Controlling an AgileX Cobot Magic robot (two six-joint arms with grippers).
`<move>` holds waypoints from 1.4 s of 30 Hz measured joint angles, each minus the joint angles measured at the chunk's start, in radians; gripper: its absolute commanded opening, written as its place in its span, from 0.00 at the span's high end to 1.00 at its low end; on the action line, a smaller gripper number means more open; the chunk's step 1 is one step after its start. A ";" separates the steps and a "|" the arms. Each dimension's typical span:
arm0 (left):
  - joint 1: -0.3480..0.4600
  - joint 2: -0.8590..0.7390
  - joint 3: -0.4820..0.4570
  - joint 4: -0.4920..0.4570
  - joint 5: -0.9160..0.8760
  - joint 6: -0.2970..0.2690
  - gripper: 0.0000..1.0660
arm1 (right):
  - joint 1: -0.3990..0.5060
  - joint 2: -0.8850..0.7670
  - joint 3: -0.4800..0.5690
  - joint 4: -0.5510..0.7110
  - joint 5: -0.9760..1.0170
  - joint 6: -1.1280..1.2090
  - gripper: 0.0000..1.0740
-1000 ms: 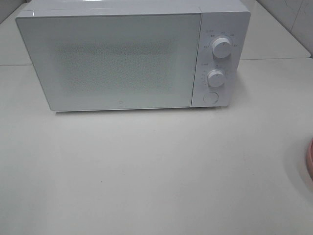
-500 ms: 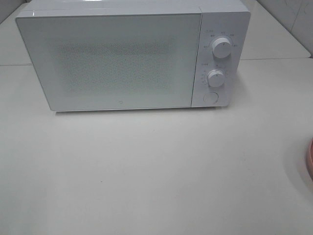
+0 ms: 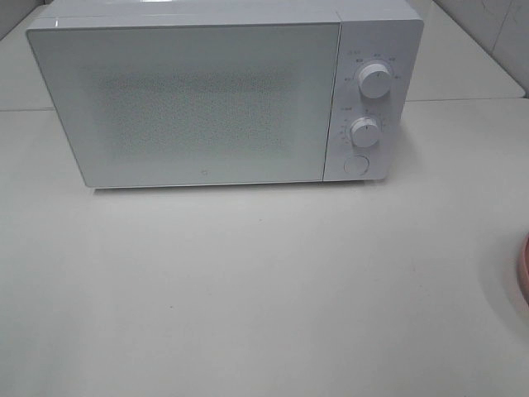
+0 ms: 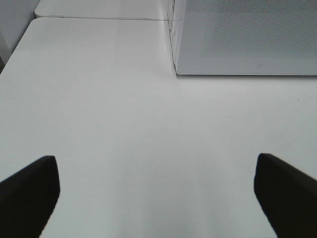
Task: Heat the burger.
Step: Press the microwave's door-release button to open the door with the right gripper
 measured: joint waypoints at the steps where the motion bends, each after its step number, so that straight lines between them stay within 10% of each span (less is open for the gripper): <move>1: 0.000 0.000 0.000 0.000 0.000 0.000 0.06 | 0.000 0.023 0.000 0.000 -0.010 0.000 0.31; 42: 0.000 0.000 0.000 0.000 0.000 0.000 0.06 | 0.000 0.711 0.000 -0.003 -0.771 -0.001 0.31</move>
